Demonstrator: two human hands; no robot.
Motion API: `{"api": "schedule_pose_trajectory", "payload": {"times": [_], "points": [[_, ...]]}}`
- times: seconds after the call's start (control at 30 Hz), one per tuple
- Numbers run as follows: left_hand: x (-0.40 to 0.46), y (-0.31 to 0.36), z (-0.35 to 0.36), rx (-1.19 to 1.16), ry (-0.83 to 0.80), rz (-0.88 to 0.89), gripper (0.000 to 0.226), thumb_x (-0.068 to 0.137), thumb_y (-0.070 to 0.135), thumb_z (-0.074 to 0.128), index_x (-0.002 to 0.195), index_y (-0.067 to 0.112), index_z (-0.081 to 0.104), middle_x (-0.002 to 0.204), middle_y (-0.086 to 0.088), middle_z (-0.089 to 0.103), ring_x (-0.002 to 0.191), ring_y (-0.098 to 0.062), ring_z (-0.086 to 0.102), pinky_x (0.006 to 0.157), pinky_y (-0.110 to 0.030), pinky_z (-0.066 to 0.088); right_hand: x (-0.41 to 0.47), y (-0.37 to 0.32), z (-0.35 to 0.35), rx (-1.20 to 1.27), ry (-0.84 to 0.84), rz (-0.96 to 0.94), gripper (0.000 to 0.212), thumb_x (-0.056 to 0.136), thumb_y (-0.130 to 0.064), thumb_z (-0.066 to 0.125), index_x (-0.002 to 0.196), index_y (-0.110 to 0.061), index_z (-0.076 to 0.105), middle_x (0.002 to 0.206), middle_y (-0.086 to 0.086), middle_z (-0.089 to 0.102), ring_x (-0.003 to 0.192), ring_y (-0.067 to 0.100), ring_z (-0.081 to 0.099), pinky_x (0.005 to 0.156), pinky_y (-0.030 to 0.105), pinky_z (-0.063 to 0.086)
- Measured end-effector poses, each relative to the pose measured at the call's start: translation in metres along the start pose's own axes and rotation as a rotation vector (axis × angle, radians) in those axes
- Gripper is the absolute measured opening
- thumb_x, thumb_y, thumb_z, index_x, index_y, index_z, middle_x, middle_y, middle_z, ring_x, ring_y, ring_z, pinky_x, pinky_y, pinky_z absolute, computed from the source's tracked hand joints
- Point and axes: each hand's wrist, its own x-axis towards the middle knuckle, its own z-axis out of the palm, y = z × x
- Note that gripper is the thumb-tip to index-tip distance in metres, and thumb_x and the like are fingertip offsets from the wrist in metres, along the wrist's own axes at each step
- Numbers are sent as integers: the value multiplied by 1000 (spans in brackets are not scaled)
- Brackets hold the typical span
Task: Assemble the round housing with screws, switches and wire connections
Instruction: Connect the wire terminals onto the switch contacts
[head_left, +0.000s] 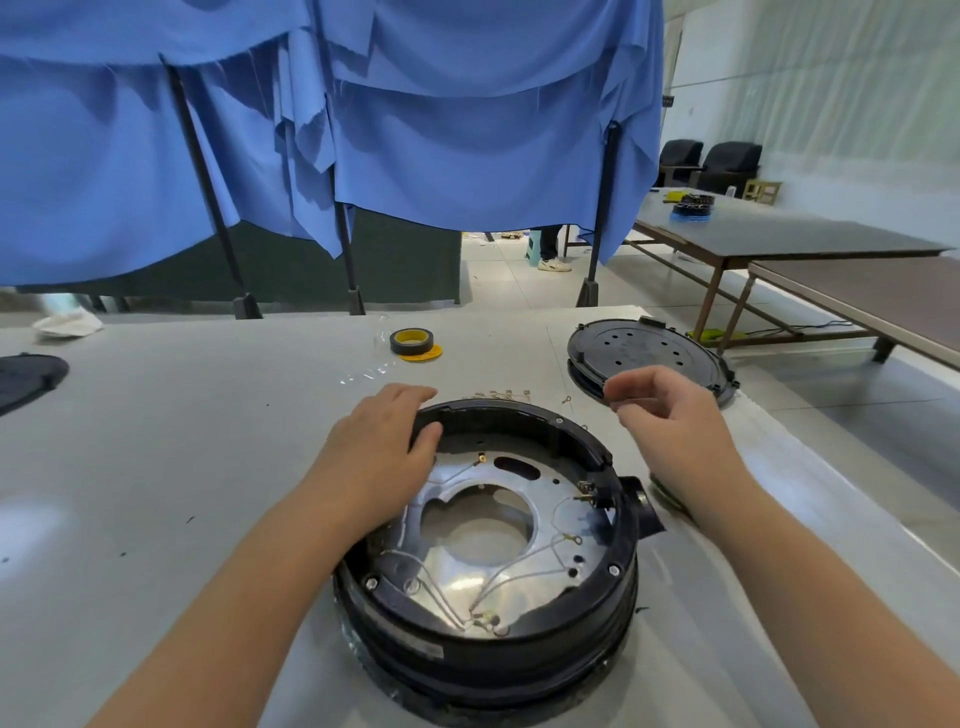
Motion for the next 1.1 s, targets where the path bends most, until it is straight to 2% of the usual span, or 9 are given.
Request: {"api": "schedule_pose_trajectory", "payload": {"times": [0.07,0.2,0.37,0.43,0.57,0.7,0.87,0.97,1.1], "points": [[1,-5,3,-61,-38,-33,40,100,25,44,140,20,44,141,-1,49,127,-19,47,106,-33,36,18,0,0,-95,-58,33,25,87,-5,55,89,-28,64,92,-10,67,86,6,62,58,9,43],[4,-9,6,-122,-17,-44,38,100,17,41,138,18,47,137,-2,52,123,-19,49,101,-27,35,57,-1,15,-308,-234,59,12,88,-14,61,91,-24,65,92,-5,66,84,12,62,63,19,49],[3,-11,8,-115,3,-28,39,100,15,40,138,19,46,136,0,51,122,-18,49,98,-25,36,90,3,53,-528,-469,34,4,85,-18,66,88,-19,68,88,-4,66,80,9,61,61,18,45],[4,-11,9,-116,10,-24,39,100,15,39,138,20,46,136,1,51,122,-17,49,97,-23,35,101,4,67,-604,-478,7,5,86,-16,64,87,-17,69,88,-3,66,82,13,61,68,22,47],[3,-12,9,-121,18,-19,40,100,15,38,139,21,45,136,1,51,122,-17,49,98,-25,36,119,8,85,-759,-465,-19,14,89,-14,60,97,-11,70,101,6,68,94,22,62,85,35,52],[3,-12,9,-136,24,-20,39,101,16,38,139,21,45,135,1,51,122,-16,49,96,-22,35,126,18,93,-854,-548,12,16,87,-16,63,101,-10,70,105,7,68,97,24,62,82,31,51],[4,-11,10,-141,32,-21,39,101,16,38,139,21,45,134,2,51,121,-15,49,95,-21,35,130,22,98,-880,-534,-9,15,85,-13,62,94,-11,73,102,6,70,95,23,63,76,28,49],[4,-11,9,-144,29,-24,39,101,16,38,138,21,45,133,2,52,120,-15,49,94,-20,35,131,23,100,-944,-551,-42,15,86,-11,59,94,-9,71,101,7,70,94,26,63,80,32,52],[3,-11,9,-149,21,-28,39,101,17,38,138,21,45,134,2,51,120,-15,49,96,-24,37,135,23,99,-982,-485,-101,13,93,-10,50,97,-13,61,111,7,61,94,26,58,79,34,49]]}}
